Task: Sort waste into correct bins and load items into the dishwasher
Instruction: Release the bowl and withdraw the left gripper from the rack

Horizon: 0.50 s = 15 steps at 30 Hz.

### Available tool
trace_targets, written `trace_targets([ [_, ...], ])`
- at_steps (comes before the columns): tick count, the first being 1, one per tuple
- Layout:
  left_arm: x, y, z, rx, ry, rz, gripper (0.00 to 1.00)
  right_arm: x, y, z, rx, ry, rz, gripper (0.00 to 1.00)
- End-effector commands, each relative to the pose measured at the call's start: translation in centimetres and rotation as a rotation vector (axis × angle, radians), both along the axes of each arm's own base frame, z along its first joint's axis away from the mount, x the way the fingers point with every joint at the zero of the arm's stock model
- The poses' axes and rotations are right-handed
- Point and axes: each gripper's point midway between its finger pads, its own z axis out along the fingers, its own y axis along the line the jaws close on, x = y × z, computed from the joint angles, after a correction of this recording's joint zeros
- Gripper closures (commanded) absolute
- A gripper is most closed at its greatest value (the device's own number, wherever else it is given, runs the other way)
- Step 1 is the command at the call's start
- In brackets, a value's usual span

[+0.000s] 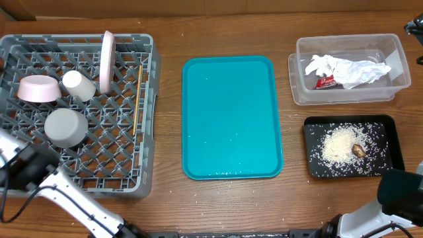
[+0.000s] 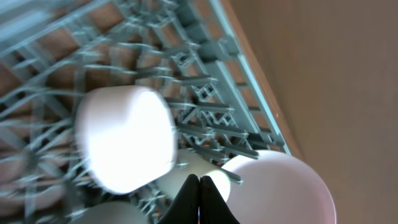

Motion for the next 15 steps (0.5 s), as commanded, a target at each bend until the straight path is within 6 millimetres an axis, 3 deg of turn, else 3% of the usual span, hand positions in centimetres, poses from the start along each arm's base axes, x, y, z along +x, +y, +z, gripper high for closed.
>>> trace_targets([
  [1, 2.5, -2.2, -0.7, 0.184, 0.11, -0.028, 0.96, -0.3, 0.0, 0.9, -0.01, -0.023, -0.004, 0.0],
  [7, 4.5, -2.4, -4.0, 0.37, 0.278, 0.02, 0.96, -0.3, 0.0, 0.9, -0.01, -0.023, -0.003, 0.0],
  [15, 4.6, -1.7, -7.0, 0.374, 0.348, 0.06, 0.96, -0.3, 0.0, 0.9, -0.01, -0.023, -0.004, 0.0],
])
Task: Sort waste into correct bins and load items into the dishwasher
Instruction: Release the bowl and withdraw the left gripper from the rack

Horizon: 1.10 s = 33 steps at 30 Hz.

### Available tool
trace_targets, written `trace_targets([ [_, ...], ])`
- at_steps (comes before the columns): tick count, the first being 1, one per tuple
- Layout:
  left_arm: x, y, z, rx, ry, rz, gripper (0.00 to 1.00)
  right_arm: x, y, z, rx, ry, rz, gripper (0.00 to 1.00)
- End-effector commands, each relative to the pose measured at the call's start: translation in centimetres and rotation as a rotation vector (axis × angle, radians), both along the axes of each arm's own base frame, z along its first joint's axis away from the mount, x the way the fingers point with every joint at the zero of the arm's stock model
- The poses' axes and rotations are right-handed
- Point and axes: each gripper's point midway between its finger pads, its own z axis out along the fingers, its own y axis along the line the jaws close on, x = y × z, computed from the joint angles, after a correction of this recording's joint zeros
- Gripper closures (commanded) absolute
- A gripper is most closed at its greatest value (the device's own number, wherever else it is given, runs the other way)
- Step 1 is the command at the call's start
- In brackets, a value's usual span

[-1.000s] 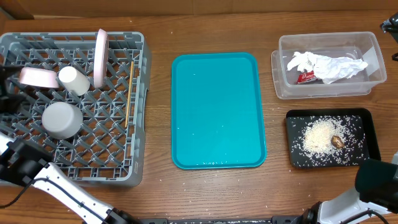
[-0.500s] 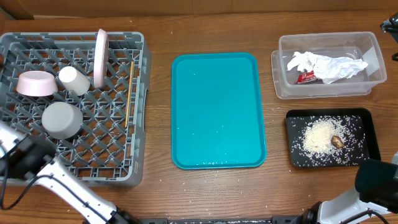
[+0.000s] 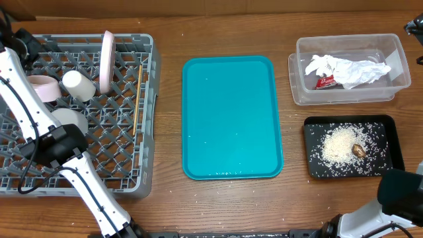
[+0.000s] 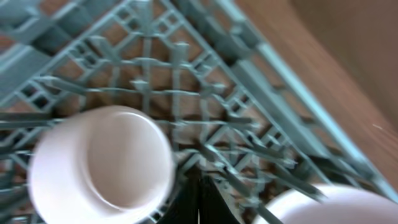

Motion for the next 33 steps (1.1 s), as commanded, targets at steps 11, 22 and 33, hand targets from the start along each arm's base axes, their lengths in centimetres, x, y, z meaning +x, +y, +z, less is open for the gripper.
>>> trace_targets([
  [11, -1.9, 2.0, -4.4, -0.007, 0.131, 0.076, 0.96, -0.3, 0.0, 0.9, -0.01, -0.023, -0.003, 0.0],
  [22, -4.7, 2.8, -5.9, 0.004, 0.261, 0.12, 0.96, -0.3, 0.0, 0.9, -0.01, -0.023, -0.003, 0.0],
  [33, -9.8, 6.3, -5.8, -0.011, 0.332, 0.306, 0.96, -0.3, 0.0, 0.9, -0.01, -0.023, -0.003, 0.0],
])
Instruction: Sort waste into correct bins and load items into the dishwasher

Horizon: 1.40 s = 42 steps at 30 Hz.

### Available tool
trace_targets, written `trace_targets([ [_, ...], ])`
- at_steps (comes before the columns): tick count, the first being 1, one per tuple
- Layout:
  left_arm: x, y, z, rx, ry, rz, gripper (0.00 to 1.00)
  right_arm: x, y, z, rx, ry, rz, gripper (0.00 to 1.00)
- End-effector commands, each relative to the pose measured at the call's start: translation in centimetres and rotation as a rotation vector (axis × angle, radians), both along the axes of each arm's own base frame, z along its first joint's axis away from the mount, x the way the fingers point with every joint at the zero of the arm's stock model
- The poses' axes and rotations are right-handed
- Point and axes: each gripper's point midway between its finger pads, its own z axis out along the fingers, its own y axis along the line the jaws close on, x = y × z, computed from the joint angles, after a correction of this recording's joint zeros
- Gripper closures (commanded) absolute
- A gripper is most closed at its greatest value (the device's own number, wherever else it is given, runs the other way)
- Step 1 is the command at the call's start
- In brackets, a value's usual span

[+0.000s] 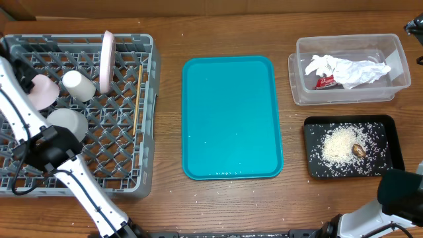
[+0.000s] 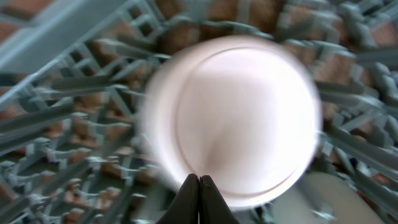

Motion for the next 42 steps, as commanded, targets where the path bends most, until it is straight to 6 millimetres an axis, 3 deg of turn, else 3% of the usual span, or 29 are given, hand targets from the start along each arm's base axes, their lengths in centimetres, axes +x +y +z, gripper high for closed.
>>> trace_targets([
  [1, -2.1, 2.3, 0.4, 0.016, 0.002, 0.103, 0.96, -0.3, 0.0, 0.9, -0.01, -0.022, -0.004, 0.0],
  [6, -2.4, 2.2, 3.8, -0.009, -0.105, 0.11, 0.96, -0.3, 0.0, 0.9, -0.01, -0.022, -0.004, 0.0],
  [10, -1.8, 0.4, 8.7, -0.025, -0.242, 0.065, 0.96, -0.3, 0.0, 0.9, -0.01, -0.022, -0.004, 0.0],
  [14, 0.2, -5.6, 16.3, -0.159, -0.516, -0.192, 0.96, -0.3, 0.0, 0.9, -0.01, -0.022, -0.004, 0.0],
  [18, 0.1, -10.6, 22.6, -0.166, -0.684, -0.427, 0.96, -0.3, 0.0, 0.9, -0.01, -0.023, -0.004, 0.0],
  [20, -0.5, -12.5, 25.0, -0.133, -0.717, -0.476, 0.91, -0.3, 0.0, 0.9, -0.01, -0.023, -0.004, 0.0],
  [23, -1.4, -15.4, 27.6, -0.104, -0.743, -0.542, 0.73, -0.3, 0.0, 0.9, -0.01, -0.023, -0.004, 0.0],
  [27, -3.2, -18.8, 28.0, -0.129, -0.691, -0.586, 0.7, -0.3, 0.0, 0.9, -0.01, -0.022, -0.004, 0.0],
  [30, -5.2, -21.0, 26.2, -0.158, -0.581, -0.586, 0.64, -0.3, 0.0, 0.9, -0.01, -0.023, -0.004, 0.0],
  [35, -8.7, -26.2, 23.9, -0.23, -0.467, -0.652, 0.46, -0.3, 0.0, 0.9, -0.01, -0.022, -0.004, 0.0],
  [37, -10.1, -27.9, 23.2, -0.235, -0.431, -0.681, 0.36, -0.3, 0.0, 0.9, -0.01, -0.022, -0.004, 0.0],
  [39, -11.3, -29.7, 22.7, -0.248, -0.406, -0.718, 0.0, -0.3, 0.0, 0.9, -0.01, -0.022, -0.004, 0.0],
  [42, -13.2, -32.4, 21.7, -0.295, -0.365, -0.715, 0.0, -0.3, 0.0, 0.9, -0.01, -0.022, -0.004, 0.0],
])
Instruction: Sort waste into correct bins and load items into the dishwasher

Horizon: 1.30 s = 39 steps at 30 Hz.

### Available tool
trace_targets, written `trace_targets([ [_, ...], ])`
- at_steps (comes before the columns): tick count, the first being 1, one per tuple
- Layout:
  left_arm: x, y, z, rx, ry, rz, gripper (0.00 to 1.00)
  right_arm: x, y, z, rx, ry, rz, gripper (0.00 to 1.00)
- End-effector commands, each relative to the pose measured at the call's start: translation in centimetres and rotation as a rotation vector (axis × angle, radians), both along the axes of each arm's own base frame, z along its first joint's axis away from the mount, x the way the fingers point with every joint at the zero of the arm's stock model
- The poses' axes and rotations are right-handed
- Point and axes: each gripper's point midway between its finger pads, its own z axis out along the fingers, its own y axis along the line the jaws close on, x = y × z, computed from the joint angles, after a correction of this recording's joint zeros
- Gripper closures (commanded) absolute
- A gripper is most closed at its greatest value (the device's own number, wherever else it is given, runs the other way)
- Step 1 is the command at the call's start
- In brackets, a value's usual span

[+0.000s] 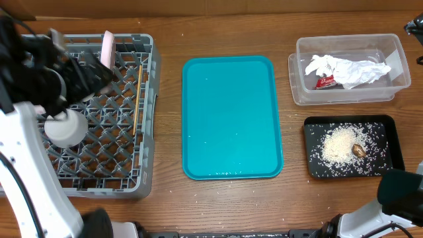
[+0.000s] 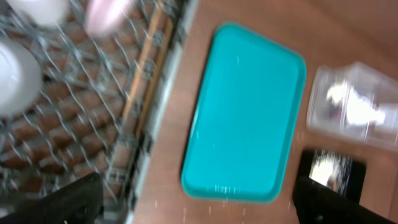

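My left arm (image 1: 66,66) hangs high over the back left of the grey dish rack (image 1: 149,99). In the wrist view my left gripper (image 2: 196,202) is wide open and empty, with one finger at each lower corner. The rack holds a grey cup (image 1: 66,129), an upright pink plate (image 1: 106,41) and chopsticks (image 1: 137,99). The arm hides whatever else lies in the rack's back left. The wrist view also shows the chopsticks (image 2: 146,68) and the teal tray (image 2: 249,112). No right gripper appears in any view.
The teal tray (image 1: 231,119) lies mid-table with nothing on it. At the back right a clear bin (image 1: 299,53) holds crumpled white paper and a red wrapper (image 1: 344,69). In front of it a black tray (image 1: 310,132) holds rice (image 1: 340,145).
My left gripper was shut low over a pink bowl in the rack. It is now wide open, raised well above the rack, and looks over the rack, the teal tray and the bins.
My left gripper stayed shut and empty while close over the rack's dishes: first by the white cup and pink bowl, then over the cup's mouth, then over the bowl. It now stands open, high above the rack. The dishes, tray and bins have kept their places.
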Motion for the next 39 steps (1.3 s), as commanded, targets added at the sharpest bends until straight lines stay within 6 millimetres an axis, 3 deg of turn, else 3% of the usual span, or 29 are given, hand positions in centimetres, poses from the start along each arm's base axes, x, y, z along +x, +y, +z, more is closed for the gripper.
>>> trace_targets([
  [1, -2.5, -2.3, -0.3, 0.003, 0.024, 0.002, 0.0, -0.3, 0.0, 0.9, -0.011, -0.023, -0.003, 0.0],
  [6, -3.7, -4.9, -1.1, -0.023, 0.062, -0.052, 0.0, -0.3, 0.0, 0.9, -0.01, -0.023, -0.003, 0.0],
  [16, -3.6, -5.1, -1.2, -0.011, 0.06, -0.083, 0.0, -0.3, 0.0, 0.9, -0.01, -0.023, -0.003, 0.0],
  [22, -1.1, -6.5, -2.2, 0.128, -0.088, -0.382, 0.0, -0.3, 0.0, 0.9, -0.01, -0.023, -0.003, 0.0],
  [27, -0.8, -7.9, -4.9, 0.228, -0.218, -0.567, 0.0, -0.3, 0.0, 0.9, -0.01, -0.023, -0.003, 0.0],
  [39, -3.4, -7.9, -13.1, 0.357, -0.63, -0.521, 0.0, -0.3, 0.0, 0.9, -0.01, -0.023, -0.003, 0.0],
])
